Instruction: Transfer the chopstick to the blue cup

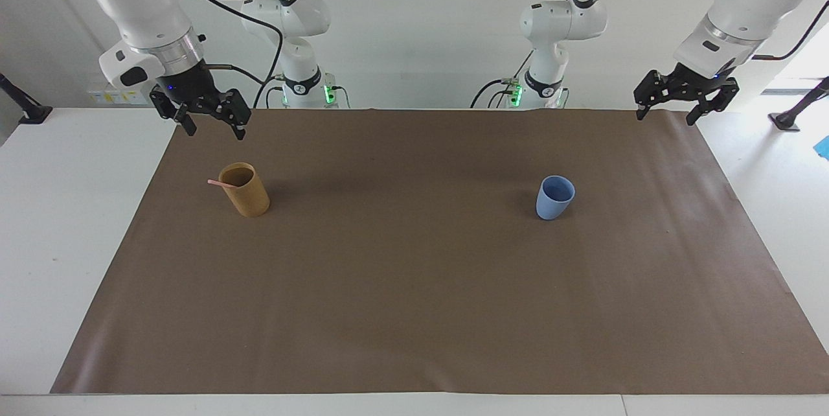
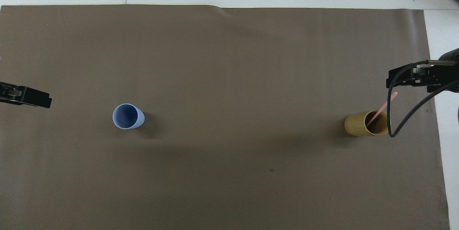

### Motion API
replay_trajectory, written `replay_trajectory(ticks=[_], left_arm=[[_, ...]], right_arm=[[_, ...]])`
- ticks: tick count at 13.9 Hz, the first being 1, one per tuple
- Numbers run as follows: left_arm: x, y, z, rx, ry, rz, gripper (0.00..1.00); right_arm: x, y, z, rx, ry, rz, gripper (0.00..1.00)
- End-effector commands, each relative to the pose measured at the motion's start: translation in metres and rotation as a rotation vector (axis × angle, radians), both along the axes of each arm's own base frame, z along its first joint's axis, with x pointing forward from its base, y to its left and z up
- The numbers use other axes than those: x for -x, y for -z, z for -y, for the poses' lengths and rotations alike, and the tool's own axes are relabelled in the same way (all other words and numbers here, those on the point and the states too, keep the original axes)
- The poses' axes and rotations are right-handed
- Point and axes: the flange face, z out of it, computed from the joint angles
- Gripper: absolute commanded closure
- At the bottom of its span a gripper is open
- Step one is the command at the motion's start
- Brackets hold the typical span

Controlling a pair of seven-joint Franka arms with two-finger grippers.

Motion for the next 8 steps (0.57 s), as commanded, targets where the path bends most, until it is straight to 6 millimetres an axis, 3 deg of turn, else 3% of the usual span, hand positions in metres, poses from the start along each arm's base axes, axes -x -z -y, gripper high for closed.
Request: replay_trajectory(ticks=[1, 8], left_arm=[[0.004, -0.019, -0.001, 0.001, 0.005, 0.036, 0.0], [-0.003, -0.026, 0.011, 0.042, -0.081, 0.059, 0.0]], right_arm=[[0.006, -0.001, 0.002, -0.022, -0.006, -0.002, 0.0], [0.006, -0.002, -0.001, -0.029, -0.017, -0.002, 0.0]])
